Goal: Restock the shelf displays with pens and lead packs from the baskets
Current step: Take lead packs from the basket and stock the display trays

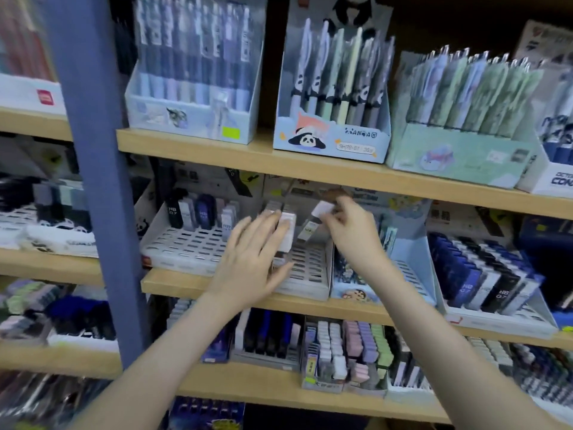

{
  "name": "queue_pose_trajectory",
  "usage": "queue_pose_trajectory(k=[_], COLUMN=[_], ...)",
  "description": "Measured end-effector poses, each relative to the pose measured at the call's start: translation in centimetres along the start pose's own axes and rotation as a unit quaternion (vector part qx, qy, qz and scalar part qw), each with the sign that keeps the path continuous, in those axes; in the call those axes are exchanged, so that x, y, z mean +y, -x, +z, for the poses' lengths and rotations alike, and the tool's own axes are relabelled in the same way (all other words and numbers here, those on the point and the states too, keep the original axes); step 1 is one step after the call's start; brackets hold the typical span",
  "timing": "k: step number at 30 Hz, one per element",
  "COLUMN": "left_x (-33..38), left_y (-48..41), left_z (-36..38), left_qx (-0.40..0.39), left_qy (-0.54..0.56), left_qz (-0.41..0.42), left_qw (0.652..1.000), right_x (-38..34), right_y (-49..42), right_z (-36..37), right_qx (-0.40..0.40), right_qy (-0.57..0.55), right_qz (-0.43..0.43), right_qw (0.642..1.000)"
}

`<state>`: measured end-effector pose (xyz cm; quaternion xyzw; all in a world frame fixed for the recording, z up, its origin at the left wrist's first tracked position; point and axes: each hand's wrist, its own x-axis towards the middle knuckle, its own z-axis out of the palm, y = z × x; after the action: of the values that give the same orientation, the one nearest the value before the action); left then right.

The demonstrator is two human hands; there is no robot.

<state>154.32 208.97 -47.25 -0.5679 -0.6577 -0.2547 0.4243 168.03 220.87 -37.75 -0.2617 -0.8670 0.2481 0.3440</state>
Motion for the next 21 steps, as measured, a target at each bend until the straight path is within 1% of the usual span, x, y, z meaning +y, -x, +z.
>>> queue_pose_trajectory(k=[2, 4, 8, 14, 21], left_x=[-0.7, -1.2, -1.8, -2.2, -2.2], left_y=[0.3, 0.5, 0.5, 0.6, 0.6], left_z=[0.7, 1.1, 1.7, 2.3, 2.7], left_qx=[-0.004, 0.002, 0.018, 0.033, 0.03], left_qy=[-0.006, -0.009, -0.013, -0.018, -0.018], left_qz=[0.022, 0.036, 0.059, 0.069, 0.065], left_qw=[1.0, 0.999, 0.998, 0.997, 0.997], right_x=[-0.4, -0.6, -0.1, 0.1, 1.2], right_y=[-1.9, -3.3, -5.2, -6.4, -7.0], right_z=[0.2, 0.4, 0.7, 0.8, 0.1], right_qx=[-0.046, -0.092, -0.109, -0.12, -0.159], right_qy=[0.085, 0.127, 0.196, 0.225, 0.182], right_qz=[0.004, 0.001, -0.012, -0.008, 0.002], right_qw=[0.995, 0.988, 0.975, 0.967, 0.97])
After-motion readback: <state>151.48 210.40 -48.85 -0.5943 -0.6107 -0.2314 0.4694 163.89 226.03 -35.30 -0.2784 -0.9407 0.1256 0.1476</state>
